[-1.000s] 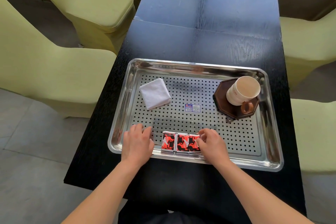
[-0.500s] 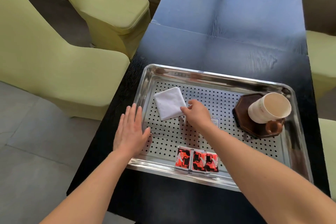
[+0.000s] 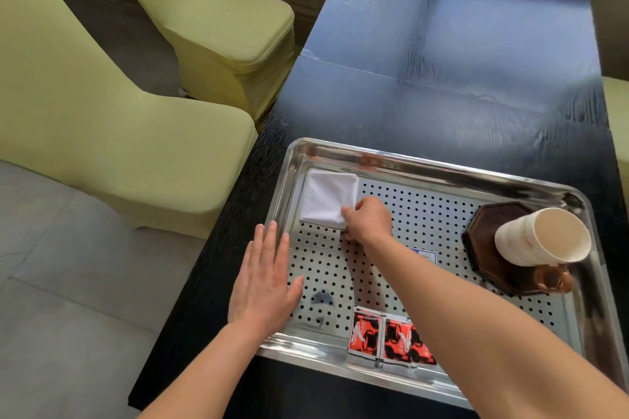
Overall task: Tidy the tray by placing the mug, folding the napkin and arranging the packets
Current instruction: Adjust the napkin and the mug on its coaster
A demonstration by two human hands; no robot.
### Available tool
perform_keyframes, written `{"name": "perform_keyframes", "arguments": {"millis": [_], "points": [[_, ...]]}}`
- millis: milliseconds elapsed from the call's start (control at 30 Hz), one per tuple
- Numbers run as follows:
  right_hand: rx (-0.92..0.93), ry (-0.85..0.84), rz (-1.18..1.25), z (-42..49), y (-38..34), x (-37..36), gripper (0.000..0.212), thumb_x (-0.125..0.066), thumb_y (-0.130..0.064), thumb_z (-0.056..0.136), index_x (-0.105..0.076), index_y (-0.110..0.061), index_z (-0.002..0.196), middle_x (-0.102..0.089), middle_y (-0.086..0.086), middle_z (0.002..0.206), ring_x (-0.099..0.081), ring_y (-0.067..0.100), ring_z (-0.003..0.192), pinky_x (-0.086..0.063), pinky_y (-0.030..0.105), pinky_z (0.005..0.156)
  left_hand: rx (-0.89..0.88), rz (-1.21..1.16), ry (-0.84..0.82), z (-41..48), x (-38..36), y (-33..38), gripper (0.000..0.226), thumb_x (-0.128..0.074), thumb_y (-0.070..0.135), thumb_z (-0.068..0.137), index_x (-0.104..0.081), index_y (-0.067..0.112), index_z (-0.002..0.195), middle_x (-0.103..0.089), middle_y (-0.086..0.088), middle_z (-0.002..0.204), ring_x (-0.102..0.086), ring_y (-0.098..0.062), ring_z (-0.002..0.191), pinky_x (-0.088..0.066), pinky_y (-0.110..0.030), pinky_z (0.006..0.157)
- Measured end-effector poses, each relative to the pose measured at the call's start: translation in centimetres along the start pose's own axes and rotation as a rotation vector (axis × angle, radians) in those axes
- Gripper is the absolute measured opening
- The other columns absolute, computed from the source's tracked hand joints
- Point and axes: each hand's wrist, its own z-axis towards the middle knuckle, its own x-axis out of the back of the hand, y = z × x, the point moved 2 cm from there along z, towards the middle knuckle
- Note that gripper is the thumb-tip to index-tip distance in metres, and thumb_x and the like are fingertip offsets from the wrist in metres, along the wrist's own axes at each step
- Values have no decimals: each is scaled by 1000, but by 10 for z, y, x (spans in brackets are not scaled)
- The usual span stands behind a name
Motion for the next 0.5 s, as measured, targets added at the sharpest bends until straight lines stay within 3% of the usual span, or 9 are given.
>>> {"name": "perform_keyframes", "arguments": {"millis": [100,233,333,500], "points": [[-16,-4,101,3,-11,-5,18,-62,-27,95,-59,-12,85,-74,9,88,-74,27,81,-59,44,83,-4,2,-24,-1,1,2,83,-25,58,94,0,12,157,27,-11,163,25,-27,150,-5,-45,123],[-27,-10,271,3,-19,-14,13,-62,-18,95,-59,-16,82,-72,2,75,-75,18,59,-63,43,75,1,11,-31,-1,2,0,83,-29,57,95,-2,11,158,24,-12,164,23,-28,150,-5,-46,123],[5,-39,360,-1,-20,-14,1,-65,-14,94,-64,-15,93,-72,2,89,-75,16,65,-65,40,71,-1,8,-33,-1,2,1,84,-33,57,95,-2,11,158,24,-13,164,22,-29,151,-7,-47,123],[43,-130,441,-9,-18,-10,11,-64,-10,93,-69,-10,103,-73,6,93,-76,24,82,-64,43,79,-3,9,-51,-1,4,1,84,-35,57,95,3,14,157,28,-12,162,27,-28,149,-5,-47,124]]}}
